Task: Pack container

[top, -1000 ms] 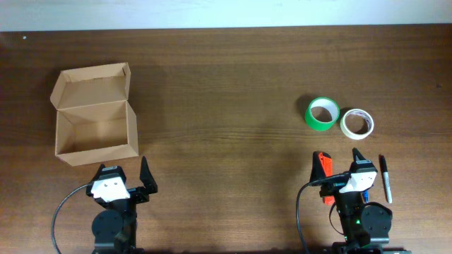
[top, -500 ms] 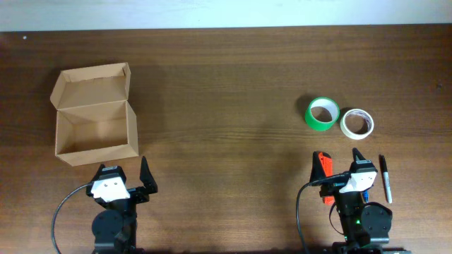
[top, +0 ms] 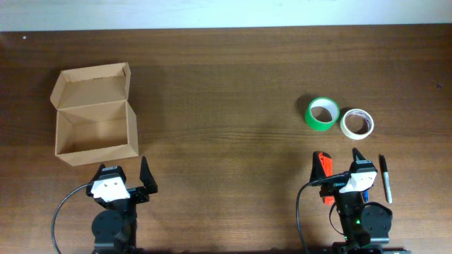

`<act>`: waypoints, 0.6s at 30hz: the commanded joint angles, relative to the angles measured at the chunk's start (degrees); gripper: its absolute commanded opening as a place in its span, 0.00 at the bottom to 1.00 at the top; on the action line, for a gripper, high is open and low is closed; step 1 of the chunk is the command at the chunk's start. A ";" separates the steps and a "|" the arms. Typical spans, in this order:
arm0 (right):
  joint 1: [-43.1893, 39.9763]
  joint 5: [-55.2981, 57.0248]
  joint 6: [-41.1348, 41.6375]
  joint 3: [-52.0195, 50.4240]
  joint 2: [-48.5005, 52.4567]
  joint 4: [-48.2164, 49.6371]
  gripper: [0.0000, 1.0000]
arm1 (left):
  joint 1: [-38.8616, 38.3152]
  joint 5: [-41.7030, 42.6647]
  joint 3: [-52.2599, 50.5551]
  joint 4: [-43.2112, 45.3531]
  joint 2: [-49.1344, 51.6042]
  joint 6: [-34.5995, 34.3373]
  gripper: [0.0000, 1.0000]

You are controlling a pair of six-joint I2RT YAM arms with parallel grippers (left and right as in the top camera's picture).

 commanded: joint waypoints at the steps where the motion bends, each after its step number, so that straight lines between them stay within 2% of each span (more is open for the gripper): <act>1: -0.02 -0.33 -0.37 -0.85 -0.44 0.17 0.99 | -0.17 2.56 -0.26 0.33 -0.66 0.50 1.00; 4: 0.00 -0.76 0.70 -0.85 -0.44 0.15 0.99 | -0.17 6.93 0.11 0.28 -0.57 0.46 1.00; 6: -0.02 -0.79 4.39 -0.83 -0.44 0.15 0.99 | -0.17 8.70 1.57 -0.24 0.02 0.46 1.00; 10: -0.02 -3.15 8.35 -0.07 -0.44 -0.55 0.99 | -0.17 8.35 7.82 -3.17 4.52 0.52 1.00; 13: -0.02 -3.39 8.33 1.88 -0.35 -3.26 0.99 | -0.17 7.69 13.14 -4.70 10.97 0.55 1.00; 18: -0.13 -1.44 8.00 9.11 3.61 -10.58 0.99 | -0.17 7.61 25.90 -6.80 28.50 3.87 1.00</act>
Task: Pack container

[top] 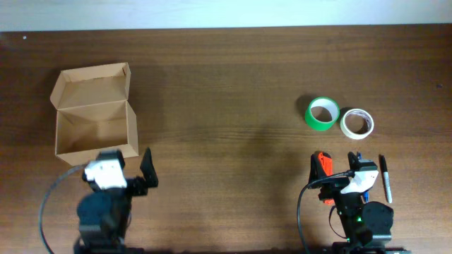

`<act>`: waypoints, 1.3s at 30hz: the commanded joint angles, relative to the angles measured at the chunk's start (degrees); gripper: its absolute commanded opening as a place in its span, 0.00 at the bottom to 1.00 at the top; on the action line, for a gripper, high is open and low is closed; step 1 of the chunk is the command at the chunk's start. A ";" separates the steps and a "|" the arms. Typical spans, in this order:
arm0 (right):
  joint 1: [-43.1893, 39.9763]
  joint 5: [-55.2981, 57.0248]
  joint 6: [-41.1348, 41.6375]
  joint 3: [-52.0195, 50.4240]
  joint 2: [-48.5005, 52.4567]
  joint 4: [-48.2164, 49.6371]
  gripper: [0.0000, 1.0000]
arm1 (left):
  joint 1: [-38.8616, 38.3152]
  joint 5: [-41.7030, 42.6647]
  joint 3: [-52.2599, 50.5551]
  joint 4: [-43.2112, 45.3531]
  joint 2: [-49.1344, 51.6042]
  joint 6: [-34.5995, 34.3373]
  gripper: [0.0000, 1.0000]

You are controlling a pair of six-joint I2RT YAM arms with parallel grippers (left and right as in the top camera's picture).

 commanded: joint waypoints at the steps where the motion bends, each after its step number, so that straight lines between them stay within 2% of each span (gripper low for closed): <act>1: -0.13 0.74 0.09 5.99 3.80 -1.99 0.99 | -0.17 0.63 8.85 -1.33 10.80 3.76 1.00; 9: -0.13 1.64 -4.37 21.27 24.44 -5.55 0.99 | 0.07 0.72 38.64 -13.86 37.75 10.54 1.00; 13: -0.46 9.07 -11.52 34.10 36.76 -10.91 0.99 | 2.10 1.09 54.75 -22.93 48.24 10.54 1.00; 16: -3.65 12.33 -12.70 45.11 45.46 -15.96 0.99 | 3.50 1.05 62.14 -26.95 52.76 10.54 1.00; 22: -14.93 10.71 -12.70 65.33 61.92 -28.94 0.99 | 4.00 0.44 64.19 -28.02 53.92 12.70 1.00; 26: -22.73 -0.59 -12.63 74.99 71.41 -34.03 0.99 | 4.00 0.44 64.13 -30.75 54.29 12.68 1.00; 31: -26.84 -4.68 -12.41 79.87 79.06 -37.79 0.99 | 4.00 1.14 64.13 -36.13 57.46 11.74 1.00; 35: -27.02 -4.68 -12.44 79.82 82.01 -40.00 0.99 | 4.00 9.38 64.13 -37.59 61.00 11.82 1.00; 36: -27.02 -4.68 -12.44 79.76 82.53 -40.65 0.99 | 4.00 10.34 64.13 -37.38 61.72 11.80 0.97; 37: -27.02 -4.70 -12.41 79.69 82.95 -40.98 0.99 | 4.00 10.12 64.13 -37.09 62.84 11.82 0.89; 38: -27.02 -4.72 -12.41 79.69 83.41 -41.11 0.99 | 4.00 8.87 64.13 -37.07 63.95 11.78 0.76; 39: -27.02 -4.70 -12.41 79.69 83.89 -41.18 0.99 | 4.02 7.63 64.13 -37.40 65.46 11.52 0.71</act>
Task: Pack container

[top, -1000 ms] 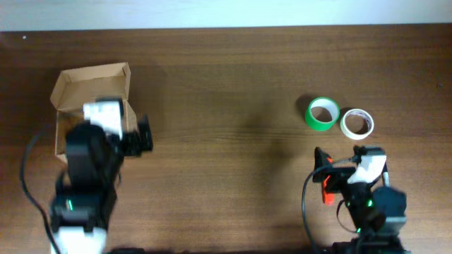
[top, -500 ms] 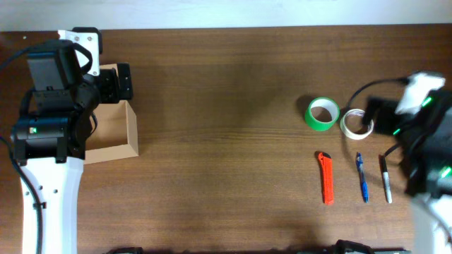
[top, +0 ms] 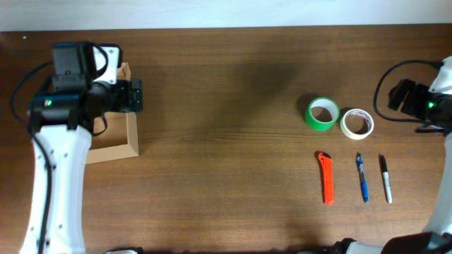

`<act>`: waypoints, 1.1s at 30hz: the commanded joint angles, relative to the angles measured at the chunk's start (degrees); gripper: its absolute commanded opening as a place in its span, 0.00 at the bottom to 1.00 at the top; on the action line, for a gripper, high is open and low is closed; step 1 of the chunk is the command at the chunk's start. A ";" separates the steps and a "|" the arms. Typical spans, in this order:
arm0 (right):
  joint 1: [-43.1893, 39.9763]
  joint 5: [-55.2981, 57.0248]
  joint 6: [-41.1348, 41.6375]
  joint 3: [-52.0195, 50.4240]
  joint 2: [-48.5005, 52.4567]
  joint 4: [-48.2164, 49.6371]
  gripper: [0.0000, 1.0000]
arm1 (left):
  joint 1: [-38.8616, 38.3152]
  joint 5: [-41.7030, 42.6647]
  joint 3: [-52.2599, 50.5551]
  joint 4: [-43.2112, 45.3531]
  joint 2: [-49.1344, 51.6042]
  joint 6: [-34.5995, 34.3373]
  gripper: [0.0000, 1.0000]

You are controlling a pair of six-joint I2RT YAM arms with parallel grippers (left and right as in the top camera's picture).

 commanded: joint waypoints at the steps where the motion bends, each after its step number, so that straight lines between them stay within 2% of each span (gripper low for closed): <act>1: -0.17 -1.57 -0.17 1.40 1.05 -0.57 0.99 | 0.17 0.72 0.76 -0.33 4.20 -1.01 0.70; 6: -0.17 -1.31 -0.20 1.40 2.29 -3.80 0.99 | 0.20 0.57 0.76 -1.81 12.50 -5.44 0.67; 12: -0.17 -1.11 -0.22 1.40 2.91 -4.00 0.99 | 0.20 -2.95 0.76 -3.80 18.91 -5.77 0.66; 17: -0.17 -1.07 -0.22 1.40 2.91 -3.98 0.99 | 0.24 -7.21 0.76 -4.76 20.81 -7.30 0.66; 23: -0.17 3.30 -0.22 1.40 2.91 -4.00 0.99 | 1.92 -7.61 0.48 -5.70 21.88 -9.25 0.66; 31: -0.17 4.09 -0.22 1.40 2.91 -3.96 0.99 | 2.93 -5.55 -0.24 -7.48 25.29 -10.25 0.61; 33: -0.17 4.09 -0.22 1.40 2.91 -3.96 0.99 | 2.91 -4.90 -0.24 -7.50 26.08 -10.25 0.54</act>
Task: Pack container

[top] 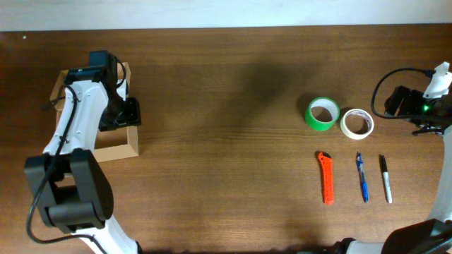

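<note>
An open cardboard box point(113, 150) with its lid flap point(62, 79) folded back stands at the far left. My left gripper point(131, 113) hangs at the box's right wall, the white arm covering much of the inside. A green tape roll point(323, 113) and a white tape roll point(357, 123) lie at the right. Below them lie an orange box cutter point(325, 177), a blue pen point(362, 178) and a black marker point(385, 178). My right gripper point(393, 103) hovers just right of the white roll. The fingers of both grippers are too dark to read.
The left arm's base and elbow point(67, 190) take up the front left of the wooden table point(226, 141). A black cable loops from the right arm at the table's right edge. A pale wall strip runs along the far edge.
My left gripper has moved from the box's back right corner down to the middle of its right wall, and the arm now lies lower over the box. The right gripper shifted slightly down and left.
Both arms were folded at the table's front edge, the right one covering part of the cutter and pen. The left arm then stood a little higher. Later the left arm was stretched over the box and the right at the table's right edge, where both remain.
</note>
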`<act>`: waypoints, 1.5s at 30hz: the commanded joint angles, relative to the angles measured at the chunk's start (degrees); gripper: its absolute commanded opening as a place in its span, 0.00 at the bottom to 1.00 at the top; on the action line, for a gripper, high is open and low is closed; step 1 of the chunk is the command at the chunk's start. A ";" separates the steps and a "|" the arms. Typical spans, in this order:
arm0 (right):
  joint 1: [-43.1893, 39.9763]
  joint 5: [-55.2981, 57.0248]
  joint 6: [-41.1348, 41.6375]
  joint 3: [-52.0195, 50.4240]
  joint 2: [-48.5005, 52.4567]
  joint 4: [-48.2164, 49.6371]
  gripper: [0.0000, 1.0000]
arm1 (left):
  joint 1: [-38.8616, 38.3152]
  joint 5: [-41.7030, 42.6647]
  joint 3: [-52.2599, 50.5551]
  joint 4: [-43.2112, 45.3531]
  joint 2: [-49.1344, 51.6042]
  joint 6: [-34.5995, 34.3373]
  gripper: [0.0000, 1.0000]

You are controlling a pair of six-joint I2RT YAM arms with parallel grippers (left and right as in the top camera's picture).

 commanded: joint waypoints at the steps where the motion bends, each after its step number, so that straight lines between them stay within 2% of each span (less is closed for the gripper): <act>1: -0.17 1.14 -0.17 1.38 0.46 0.07 0.99 | 0.00 1.86 -0.28 -0.20 1.68 -0.76 0.49; 7: -0.17 1.14 -0.17 1.38 0.46 0.04 0.99 | 0.00 4.20 -0.28 -0.24 4.63 -1.90 0.02; 13: -0.17 1.11 -0.15 1.38 0.46 0.04 0.99 | -1.36 4.20 0.66 -0.48 4.72 -2.29 0.02; 16: -0.17 1.11 -0.15 1.38 0.46 0.04 0.99 | -3.98 4.20 4.28 -3.32 4.66 -2.43 0.02; 24: -0.17 1.09 -0.15 1.38 0.46 0.04 0.99 | -14.84 0.87 26.01 -14.45 4.70 -9.57 0.02; 29: -0.17 1.05 -0.11 1.38 0.46 0.04 0.99 | -20.90 1.16 38.58 -16.87 5.44 -13.68 0.02; 32: -0.17 0.24 0.28 1.38 0.46 0.09 0.99 | -24.02 3.54 43.78 -16.57 6.40 -13.66 0.01; 39: -0.17 -1.16 0.28 1.38 0.46 0.20 0.99 | -34.14 3.56 46.18 -13.35 8.74 -12.87 0.02; 45: -0.17 -1.29 0.28 1.38 0.46 0.11 0.99 | -43.12 3.78 46.18 -14.38 13.57 -10.64 0.02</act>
